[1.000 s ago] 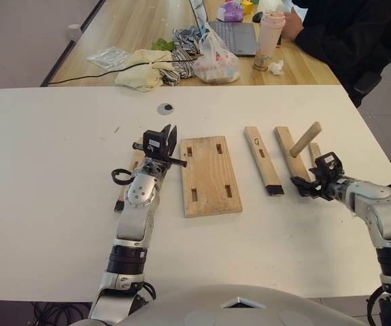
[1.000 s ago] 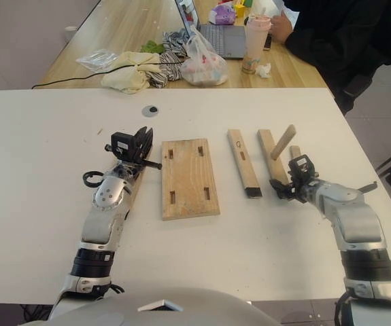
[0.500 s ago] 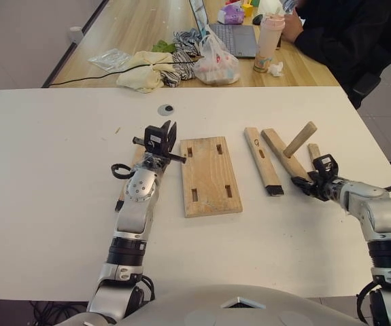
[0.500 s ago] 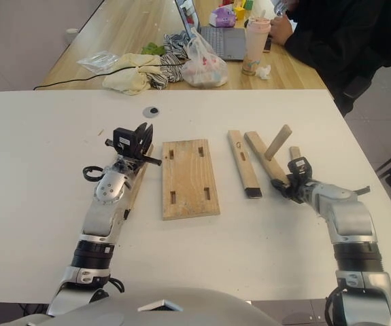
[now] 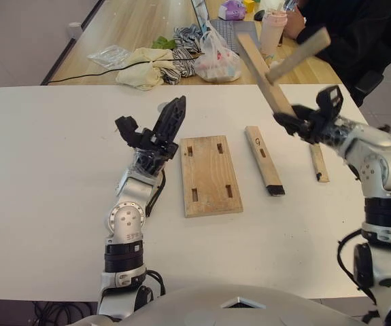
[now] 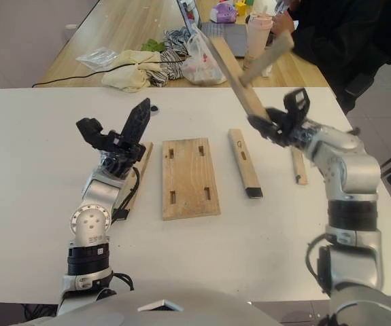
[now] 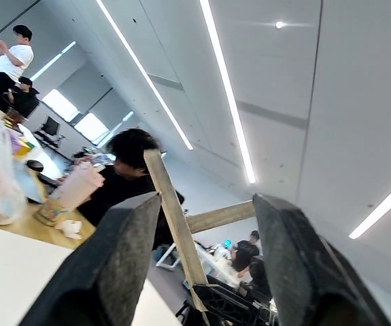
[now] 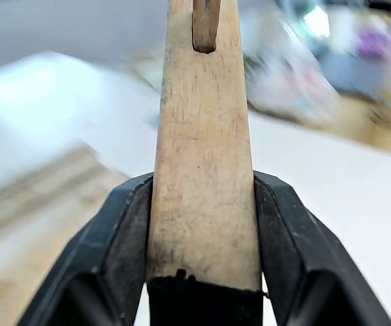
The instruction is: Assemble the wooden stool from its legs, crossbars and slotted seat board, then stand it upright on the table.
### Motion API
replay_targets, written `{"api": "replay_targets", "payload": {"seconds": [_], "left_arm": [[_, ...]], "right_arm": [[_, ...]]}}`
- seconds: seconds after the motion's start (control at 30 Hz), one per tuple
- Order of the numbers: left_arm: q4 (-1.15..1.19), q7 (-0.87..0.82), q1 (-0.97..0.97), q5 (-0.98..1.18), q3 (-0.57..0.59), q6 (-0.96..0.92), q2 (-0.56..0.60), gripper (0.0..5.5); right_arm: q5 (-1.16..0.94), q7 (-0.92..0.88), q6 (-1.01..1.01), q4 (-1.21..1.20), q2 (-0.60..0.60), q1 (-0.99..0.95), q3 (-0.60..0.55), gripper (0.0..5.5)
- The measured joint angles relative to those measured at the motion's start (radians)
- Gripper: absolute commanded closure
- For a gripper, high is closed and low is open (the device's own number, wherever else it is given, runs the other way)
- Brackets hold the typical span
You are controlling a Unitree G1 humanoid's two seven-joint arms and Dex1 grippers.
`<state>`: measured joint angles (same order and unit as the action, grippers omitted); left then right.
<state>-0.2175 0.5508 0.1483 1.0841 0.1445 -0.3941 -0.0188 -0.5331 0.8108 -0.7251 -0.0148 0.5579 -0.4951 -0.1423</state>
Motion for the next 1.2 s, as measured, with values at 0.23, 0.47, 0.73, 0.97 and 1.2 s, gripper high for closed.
{"api": "replay_targets", "payload": {"seconds": [0.23, 0.47, 0.73, 0.97, 1.2], "left_arm": [[-0.031, 0.034, 0.022, 0.1, 0.021, -0.043, 0.014, 1.5], [-0.047, 0.063, 0.058, 0.128, -0.016, -0.087, 0.015, 1.48], [-0.094, 0.118, 0.058, 0.196, -0.043, -0.149, 0.024, 2.52], [-0.087, 0.114, 0.058, 0.212, -0.017, -0.152, 0.037, 3.41], [-0.061, 0.092, 0.068, 0.204, 0.011, -0.111, 0.013, 3.45]], "right_arm": [[-0.291, 0.254, -0.264, -0.106, 0.09, -0.058, -0.004, 3.48], [-0.353, 0.352, -0.336, -0.183, 0.132, -0.034, 0.066, 3.48], [-0.38, 0.391, -0.347, -0.222, 0.163, 0.007, 0.093, 3.48], [-0.395, 0.371, -0.333, -0.221, 0.162, 0.012, 0.093, 3.48], [-0.36, 0.349, -0.279, -0.215, 0.158, 0.013, 0.108, 2.63]]}}
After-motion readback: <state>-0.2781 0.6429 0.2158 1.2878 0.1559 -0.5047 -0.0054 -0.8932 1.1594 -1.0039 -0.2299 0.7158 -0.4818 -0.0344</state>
